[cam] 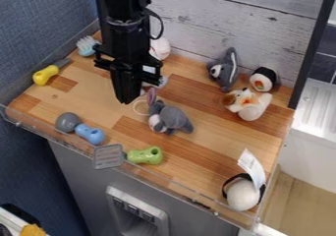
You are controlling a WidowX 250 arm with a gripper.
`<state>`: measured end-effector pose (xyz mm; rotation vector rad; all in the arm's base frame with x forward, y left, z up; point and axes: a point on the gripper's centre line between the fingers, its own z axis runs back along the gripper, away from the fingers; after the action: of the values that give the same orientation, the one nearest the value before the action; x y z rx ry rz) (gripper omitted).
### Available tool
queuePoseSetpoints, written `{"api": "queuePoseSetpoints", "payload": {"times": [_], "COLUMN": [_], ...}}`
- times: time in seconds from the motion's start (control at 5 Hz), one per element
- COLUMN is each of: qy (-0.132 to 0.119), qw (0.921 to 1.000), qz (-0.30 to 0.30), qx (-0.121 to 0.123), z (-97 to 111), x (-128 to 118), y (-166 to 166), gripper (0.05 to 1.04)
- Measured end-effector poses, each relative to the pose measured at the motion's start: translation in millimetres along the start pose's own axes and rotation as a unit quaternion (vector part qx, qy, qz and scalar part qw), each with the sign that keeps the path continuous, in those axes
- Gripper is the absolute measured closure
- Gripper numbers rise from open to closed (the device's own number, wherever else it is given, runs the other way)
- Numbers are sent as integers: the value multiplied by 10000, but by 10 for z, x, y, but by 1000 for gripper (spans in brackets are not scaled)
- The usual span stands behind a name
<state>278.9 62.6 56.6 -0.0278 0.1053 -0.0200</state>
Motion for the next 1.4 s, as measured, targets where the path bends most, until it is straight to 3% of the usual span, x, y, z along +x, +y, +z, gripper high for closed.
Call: {"api": "queuePoseSetpoints", "payload": {"times": [0.2,0.4,0.6,0.8,1.0,1.2,1.4], "qy": [40,16,12,37,10,93,52], "qw": [9980,9881,9658,9394,9262,9351,9556], "qz": [-623,-1535,-2592,-3426,-3768,-3543,-2944], "qx": [-2,27,63,78,86,-15,-103], "z": [-2,38,37,12,9,5,8], "x": [102,387,762,976,1111,1097,1084], "y": [164,469,761,987,1129,1156,1161], "gripper": [854,599,297,89,84,87,84]}}
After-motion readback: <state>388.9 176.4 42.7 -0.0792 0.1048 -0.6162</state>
